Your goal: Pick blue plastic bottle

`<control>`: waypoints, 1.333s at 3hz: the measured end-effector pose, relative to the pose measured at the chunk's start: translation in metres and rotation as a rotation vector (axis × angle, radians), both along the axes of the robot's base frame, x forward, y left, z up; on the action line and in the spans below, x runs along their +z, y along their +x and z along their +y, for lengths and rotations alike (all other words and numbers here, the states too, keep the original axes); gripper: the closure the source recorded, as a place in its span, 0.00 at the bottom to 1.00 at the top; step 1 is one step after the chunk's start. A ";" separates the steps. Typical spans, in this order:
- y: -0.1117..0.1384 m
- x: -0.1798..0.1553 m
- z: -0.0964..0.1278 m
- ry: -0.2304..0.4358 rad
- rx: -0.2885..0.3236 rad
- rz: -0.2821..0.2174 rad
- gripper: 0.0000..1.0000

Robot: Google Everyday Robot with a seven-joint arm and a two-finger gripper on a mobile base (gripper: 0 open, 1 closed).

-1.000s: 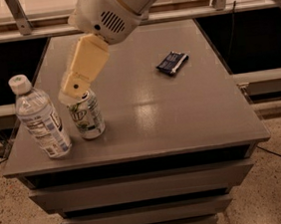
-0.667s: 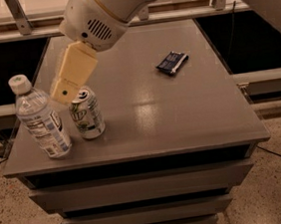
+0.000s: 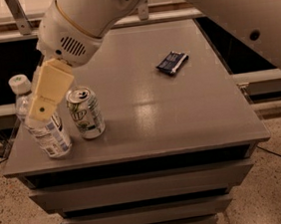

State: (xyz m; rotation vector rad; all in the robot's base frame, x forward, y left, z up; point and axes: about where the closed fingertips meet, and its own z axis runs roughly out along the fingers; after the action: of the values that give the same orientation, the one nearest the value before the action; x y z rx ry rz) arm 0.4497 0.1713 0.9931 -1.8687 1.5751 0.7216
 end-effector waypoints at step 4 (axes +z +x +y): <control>-0.001 -0.029 0.015 0.033 0.041 0.005 0.00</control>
Offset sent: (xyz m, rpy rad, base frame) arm -0.0063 0.0175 -0.0110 -0.0201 0.0044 0.0486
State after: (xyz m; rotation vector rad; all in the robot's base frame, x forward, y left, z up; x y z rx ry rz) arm 0.4484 0.1860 0.9638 -1.8817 1.5230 0.7660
